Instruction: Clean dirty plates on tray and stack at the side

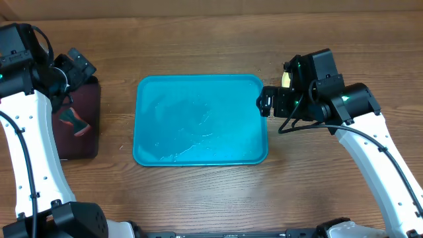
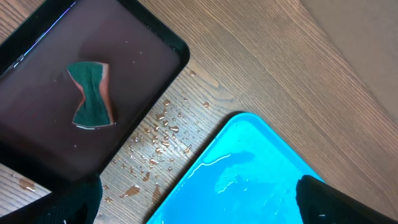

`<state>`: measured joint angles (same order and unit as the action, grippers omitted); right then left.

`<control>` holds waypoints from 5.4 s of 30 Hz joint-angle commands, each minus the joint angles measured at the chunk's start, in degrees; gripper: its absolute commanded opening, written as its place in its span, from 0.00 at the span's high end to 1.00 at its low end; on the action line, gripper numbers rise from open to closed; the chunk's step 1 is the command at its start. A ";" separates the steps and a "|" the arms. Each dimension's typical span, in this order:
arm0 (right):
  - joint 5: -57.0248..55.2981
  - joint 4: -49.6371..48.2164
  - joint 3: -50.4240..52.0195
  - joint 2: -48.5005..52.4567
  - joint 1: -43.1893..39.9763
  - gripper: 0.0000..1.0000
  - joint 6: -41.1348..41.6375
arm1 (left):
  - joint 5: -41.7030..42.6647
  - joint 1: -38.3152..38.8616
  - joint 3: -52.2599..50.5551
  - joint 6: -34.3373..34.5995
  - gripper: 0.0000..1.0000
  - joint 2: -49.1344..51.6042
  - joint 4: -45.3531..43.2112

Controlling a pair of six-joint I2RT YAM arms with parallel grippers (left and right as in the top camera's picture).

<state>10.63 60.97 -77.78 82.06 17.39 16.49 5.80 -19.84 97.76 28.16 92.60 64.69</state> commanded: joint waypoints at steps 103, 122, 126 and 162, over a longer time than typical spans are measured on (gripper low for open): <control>-12.92 -56.35 77.31 -81.90 -15.91 0.00 -0.22 | 0.00 0.37 -0.28 -0.28 0.00 0.50 -0.35; -12.92 -56.35 77.31 -81.90 -15.91 0.00 -0.22 | 0.00 0.37 -0.28 -0.28 0.00 0.50 -0.35; -12.92 -56.35 77.31 -81.90 -15.91 0.00 -0.22 | -5.18 0.37 -0.28 -0.33 0.00 0.50 -0.42; -12.92 -56.35 77.31 -81.90 -15.91 0.00 -0.22 | -12.63 11.13 -37.86 -12.00 0.00 -36.76 -16.09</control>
<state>-2.31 4.78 -1.06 0.73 1.85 16.51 -6.09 -11.29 66.13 20.32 61.39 51.24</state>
